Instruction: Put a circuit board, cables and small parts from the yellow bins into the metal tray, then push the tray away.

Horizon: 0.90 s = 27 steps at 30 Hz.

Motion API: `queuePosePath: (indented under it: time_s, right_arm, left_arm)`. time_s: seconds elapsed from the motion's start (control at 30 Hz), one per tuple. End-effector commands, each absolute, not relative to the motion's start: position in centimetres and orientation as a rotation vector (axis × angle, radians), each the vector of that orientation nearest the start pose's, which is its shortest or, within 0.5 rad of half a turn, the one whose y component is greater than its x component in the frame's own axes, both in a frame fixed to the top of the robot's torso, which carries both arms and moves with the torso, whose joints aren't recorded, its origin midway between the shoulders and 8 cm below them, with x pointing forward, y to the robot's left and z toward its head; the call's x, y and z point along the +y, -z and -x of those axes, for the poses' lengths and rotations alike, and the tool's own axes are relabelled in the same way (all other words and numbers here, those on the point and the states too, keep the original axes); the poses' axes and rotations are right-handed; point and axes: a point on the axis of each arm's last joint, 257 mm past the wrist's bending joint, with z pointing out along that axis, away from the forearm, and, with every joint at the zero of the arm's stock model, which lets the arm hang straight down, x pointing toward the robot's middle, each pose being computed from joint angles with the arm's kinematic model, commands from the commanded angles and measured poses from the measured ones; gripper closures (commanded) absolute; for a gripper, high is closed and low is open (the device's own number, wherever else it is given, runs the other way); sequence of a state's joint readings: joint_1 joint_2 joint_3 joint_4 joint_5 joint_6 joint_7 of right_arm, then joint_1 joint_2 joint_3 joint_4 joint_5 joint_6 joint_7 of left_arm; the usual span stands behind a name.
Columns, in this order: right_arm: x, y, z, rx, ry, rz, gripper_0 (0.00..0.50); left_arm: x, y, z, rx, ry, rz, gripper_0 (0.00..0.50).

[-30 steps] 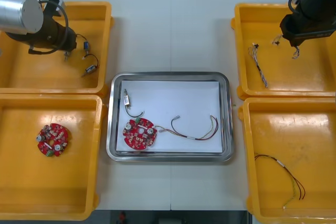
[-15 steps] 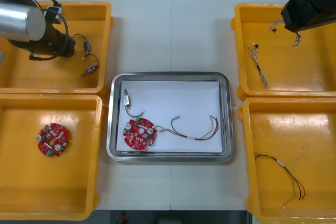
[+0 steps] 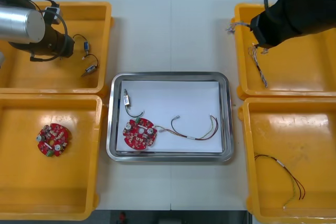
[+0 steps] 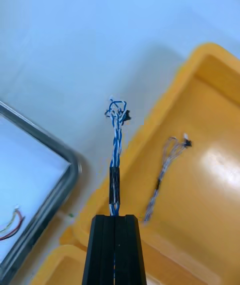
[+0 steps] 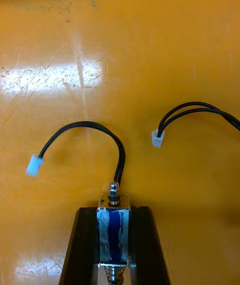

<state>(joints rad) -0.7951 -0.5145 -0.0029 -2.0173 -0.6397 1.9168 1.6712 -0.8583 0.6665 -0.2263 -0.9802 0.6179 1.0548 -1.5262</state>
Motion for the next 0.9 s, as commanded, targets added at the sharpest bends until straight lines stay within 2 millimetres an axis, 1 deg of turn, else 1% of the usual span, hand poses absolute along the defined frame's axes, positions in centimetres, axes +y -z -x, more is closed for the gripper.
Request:
queuePosePath:
  time_s: [0.03, 0.07, 0.1, 0.17, 0.2, 0.27, 0.3, 0.33, 0.43, 0.5, 0.57, 0.7, 0.8, 0.9]
  right_arm:
    - [-15.1, 3.9, -47.6, 2.173, 0.119, 0.977, 0.5]
    - [-13.9, 4.3, -46.9, 2.156, 0.12, 1.031, 0.5]
    - [-13.5, 4.5, -46.6, 2.151, 0.121, 1.053, 0.5]
    - [-12.0, 5.8, -45.6, 2.145, 0.122, 1.138, 0.5]
    - [-11.7, 6.2, -45.4, 2.145, 0.123, 1.157, 0.5]
    - [-10.7, 7.7, -44.6, 2.151, 0.13, 1.227, 0.5]
    - [-10.5, 8.1, -44.4, 2.152, 0.134, 1.244, 0.5]
    - [-10.1, 9.0, -44.0, 2.154, 0.149, 1.284, 0.5]
    - [-9.5, 10.8, -43.3, 2.153, 0.197, 1.358, 0.5]
    - [-8.8, 11.4, -43.3, 2.13, 0.22, 1.39, 0.5]
    - [-7.5, 12.3, -43.4, 2.069, 0.255, 1.446, 0.5]
    - [-6.2, 13.4, -44.1, 1.969, 0.306, 1.544, 0.5]
    - [-5.3, 14.3, -44.8, 1.909, 0.316, 1.608, 0.5]
    - [-4.8, 15.2, -45.5, 1.864, 0.339, 1.651, 0.5]
  left_arm:
    - [34.4, 17.3, -66.0, 2.366, -0.124, -0.182, 0.5]
    - [34.5, 17.1, -66.0, 2.364, -0.12, -0.177, 0.5]
    - [34.7, 17.0, -66.0, 2.363, -0.123, -0.174, 0.5]
    - [34.8, 16.7, -65.7, 2.374, -0.122, -0.163, 0.5]
    - [34.9, 16.6, -65.6, 2.379, -0.123, -0.158, 0.499]
    - [35.2, 15.7, -65.1, 2.395, -0.114, -0.137, 0.5]
    - [35.1, 15.5, -64.9, 2.399, -0.111, -0.135, 0.5]
    - [35.3, 14.9, -64.6, 2.407, -0.108, -0.124, 0.5]
    - [35.2, 14.0, -63.8, 2.427, -0.103, -0.114, 0.5]
    - [35.4, 13.6, -63.5, 2.437, -0.101, -0.102, 0.5]
    - [35.2, 12.9, -62.9, 2.449, -0.1, -0.095, 0.499]
    - [34.9, 12.1, -62.1, 2.467, -0.109, -0.084, 0.5]
    - [34.4, 11.1, -61.2, 2.478, -0.118, -0.055, 0.5]
    - [33.5, 10.8, -60.2, 2.49, -0.124, -0.042, 0.5]
